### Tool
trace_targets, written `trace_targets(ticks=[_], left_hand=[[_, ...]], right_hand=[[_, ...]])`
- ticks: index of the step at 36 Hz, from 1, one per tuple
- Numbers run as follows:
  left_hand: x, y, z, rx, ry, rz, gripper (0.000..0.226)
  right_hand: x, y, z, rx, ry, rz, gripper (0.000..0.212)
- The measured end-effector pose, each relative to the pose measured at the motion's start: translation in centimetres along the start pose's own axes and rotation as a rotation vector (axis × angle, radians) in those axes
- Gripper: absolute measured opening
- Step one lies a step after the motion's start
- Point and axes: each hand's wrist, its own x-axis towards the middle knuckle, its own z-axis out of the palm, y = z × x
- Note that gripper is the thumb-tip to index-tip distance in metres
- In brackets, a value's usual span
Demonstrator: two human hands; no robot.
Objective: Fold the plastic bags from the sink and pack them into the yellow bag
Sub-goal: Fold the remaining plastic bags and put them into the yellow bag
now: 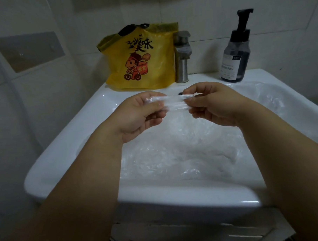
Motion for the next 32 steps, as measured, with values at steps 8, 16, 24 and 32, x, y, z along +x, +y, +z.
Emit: trace_targets(ticks=[8,16,24,32], left_hand=[[-0.16,0.4,0.01,-0.135,-0.02,0.004,0.027],[-0.24,0.59,0.0,-0.198,-0.018,-0.011,0.029],[0.08,0.37,0.28,-0.069,0.069,0.024,0.01],[0.26,0.2,0.28,-0.048,0.153,0.06,0.018]], right_hand=[[-0.23,-0.31,-0.04,0.157,-0.031,-0.006,0.023],[-0.35,-0.57,0.02,0.163,-0.017,-0.053,0.028],[-0.47,-0.55,0.24,0.06,-0.04,-0.043,0.011],[-0.48,-0.44,0.23,-0.119,-0.038,0.045,0.023]])
